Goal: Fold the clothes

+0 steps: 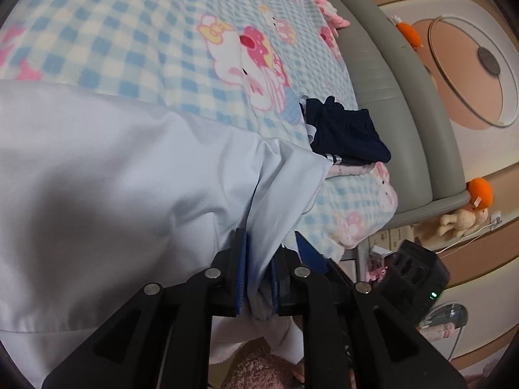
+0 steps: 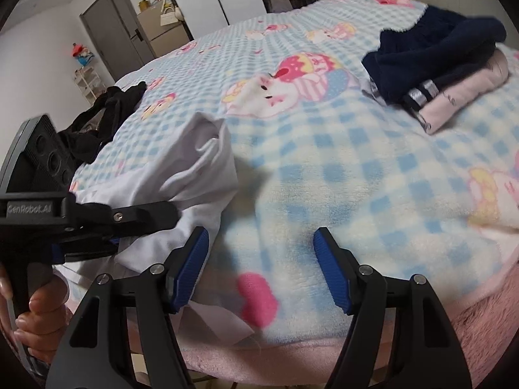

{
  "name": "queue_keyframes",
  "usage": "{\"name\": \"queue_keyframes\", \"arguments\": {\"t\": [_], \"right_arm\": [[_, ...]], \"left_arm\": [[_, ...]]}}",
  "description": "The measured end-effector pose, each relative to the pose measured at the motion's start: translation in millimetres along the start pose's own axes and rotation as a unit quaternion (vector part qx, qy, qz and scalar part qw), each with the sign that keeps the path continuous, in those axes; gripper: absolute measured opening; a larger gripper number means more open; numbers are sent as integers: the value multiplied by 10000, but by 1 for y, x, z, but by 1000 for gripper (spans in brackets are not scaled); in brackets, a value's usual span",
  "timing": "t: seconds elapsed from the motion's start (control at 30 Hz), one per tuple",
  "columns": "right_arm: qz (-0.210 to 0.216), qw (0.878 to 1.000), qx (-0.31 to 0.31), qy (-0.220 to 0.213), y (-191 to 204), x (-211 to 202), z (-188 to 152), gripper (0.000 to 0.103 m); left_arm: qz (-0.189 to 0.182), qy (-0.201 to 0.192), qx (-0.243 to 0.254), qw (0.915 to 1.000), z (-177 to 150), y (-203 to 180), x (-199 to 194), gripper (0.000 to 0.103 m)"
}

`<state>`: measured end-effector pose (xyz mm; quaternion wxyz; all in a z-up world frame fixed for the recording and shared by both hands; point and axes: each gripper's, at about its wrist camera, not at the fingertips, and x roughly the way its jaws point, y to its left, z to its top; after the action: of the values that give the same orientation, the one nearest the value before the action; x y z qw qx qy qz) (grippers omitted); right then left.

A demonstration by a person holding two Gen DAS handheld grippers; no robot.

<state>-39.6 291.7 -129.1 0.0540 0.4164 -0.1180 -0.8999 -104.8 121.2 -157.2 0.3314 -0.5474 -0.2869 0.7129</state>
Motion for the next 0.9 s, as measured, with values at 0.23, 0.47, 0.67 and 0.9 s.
{"name": "queue_keyframes", "arguments": {"t": [0.23, 0.47, 0.67, 0.9], "right_arm": [[-68, 9988, -479, -56, 10, -9, -4, 65], [261, 9994, -92, -213, 1, -22, -4, 67], [576, 9971, -104, -478, 12, -40, 7, 73], [1171, 9927, -111, -271, 44, -29, 27, 75]], "left_arm": [[638, -21, 547, 9965, -6, -25, 15, 29], [383, -394, 485, 9973, -5, -27, -6, 14], [-103, -757, 502, 9958, 2, -34, -48, 14], [-367, -1289, 225, 9907, 7, -12, -110, 14]]}}
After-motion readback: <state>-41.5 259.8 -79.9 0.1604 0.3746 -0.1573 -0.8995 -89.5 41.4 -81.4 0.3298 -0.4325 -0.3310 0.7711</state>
